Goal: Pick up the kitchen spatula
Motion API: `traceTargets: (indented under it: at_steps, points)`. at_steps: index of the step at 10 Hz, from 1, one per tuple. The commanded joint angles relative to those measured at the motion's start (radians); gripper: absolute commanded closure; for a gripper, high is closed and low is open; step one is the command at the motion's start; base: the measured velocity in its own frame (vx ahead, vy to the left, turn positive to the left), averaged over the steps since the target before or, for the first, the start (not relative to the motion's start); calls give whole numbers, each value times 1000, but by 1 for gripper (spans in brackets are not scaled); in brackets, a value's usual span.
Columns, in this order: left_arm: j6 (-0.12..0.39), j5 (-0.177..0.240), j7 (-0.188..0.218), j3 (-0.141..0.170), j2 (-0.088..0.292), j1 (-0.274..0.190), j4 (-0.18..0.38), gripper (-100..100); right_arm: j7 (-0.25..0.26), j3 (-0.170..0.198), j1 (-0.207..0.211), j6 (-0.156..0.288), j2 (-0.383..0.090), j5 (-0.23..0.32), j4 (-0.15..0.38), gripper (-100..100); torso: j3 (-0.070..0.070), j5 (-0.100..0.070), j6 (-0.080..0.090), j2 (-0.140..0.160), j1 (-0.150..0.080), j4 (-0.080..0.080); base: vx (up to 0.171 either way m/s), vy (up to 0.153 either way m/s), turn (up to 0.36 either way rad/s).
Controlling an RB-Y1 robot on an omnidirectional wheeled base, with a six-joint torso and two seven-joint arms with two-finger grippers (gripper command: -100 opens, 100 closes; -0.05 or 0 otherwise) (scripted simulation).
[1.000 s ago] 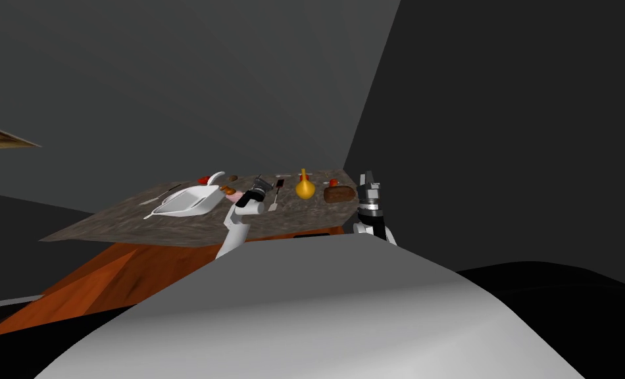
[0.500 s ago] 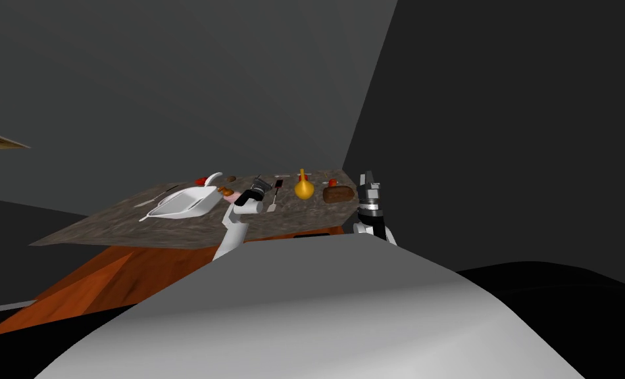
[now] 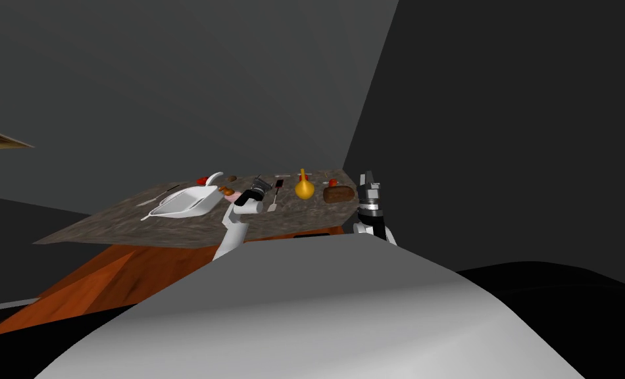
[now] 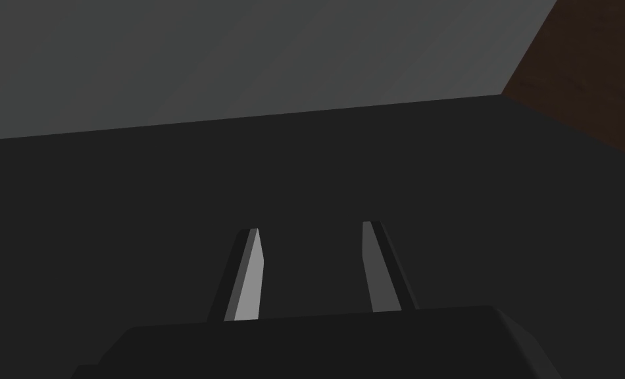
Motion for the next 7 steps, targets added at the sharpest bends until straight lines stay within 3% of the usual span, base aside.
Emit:
traceTargets:
  at_steps: [1, 7]
  points:
    - [34, -2, 34, 18, 0, -2, 3, -100, 0, 0, 0, 0, 0, 0, 0, 0, 0, 0, 0, 0, 0, 0, 16, -10, -67]
    - [147, -8, 144, 76, -3, -8, 19, -100, 0, 0, 0, 0, 0, 0, 0, 0, 0, 0, 0, -1, -1, 0, 7, -11, -77]
